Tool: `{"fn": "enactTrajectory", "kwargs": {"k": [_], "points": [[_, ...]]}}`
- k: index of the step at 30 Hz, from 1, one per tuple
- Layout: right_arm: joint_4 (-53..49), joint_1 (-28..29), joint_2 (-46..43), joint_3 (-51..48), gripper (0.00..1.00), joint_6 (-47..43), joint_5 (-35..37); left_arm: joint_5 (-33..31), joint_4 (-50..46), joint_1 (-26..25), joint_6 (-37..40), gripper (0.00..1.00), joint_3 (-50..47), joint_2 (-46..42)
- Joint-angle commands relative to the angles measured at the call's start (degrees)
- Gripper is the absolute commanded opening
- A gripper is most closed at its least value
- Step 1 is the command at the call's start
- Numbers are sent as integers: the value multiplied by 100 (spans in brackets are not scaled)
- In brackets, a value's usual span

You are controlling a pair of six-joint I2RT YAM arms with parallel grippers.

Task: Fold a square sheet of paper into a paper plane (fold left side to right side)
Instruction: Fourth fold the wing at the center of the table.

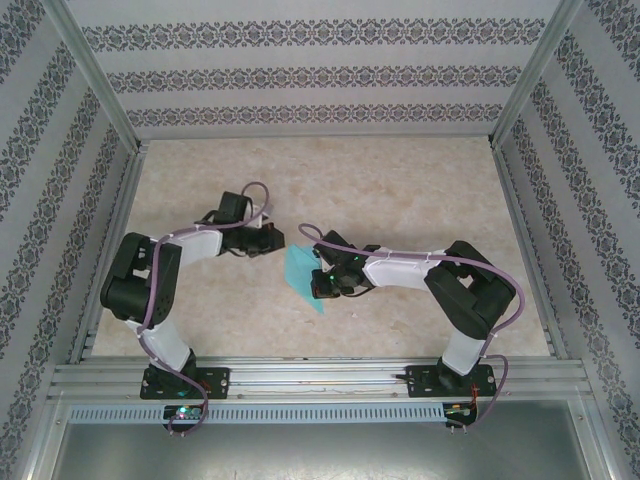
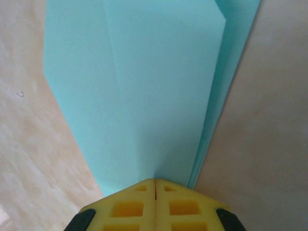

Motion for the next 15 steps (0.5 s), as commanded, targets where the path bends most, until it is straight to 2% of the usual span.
{"fn": "enactTrajectory", "kwargs": {"k": [1,8,15], "points": [[-1157,-51,291,-375,0,-95,283,245,609,-321,-359,8,-3,136],[-1111,-48,270,-384,0,-66,253,62,334,-543,-157,7,440,804],[-859,-59,119,-343,0,-14,76,-208,240,-538,-41,4,290,1056]]}}
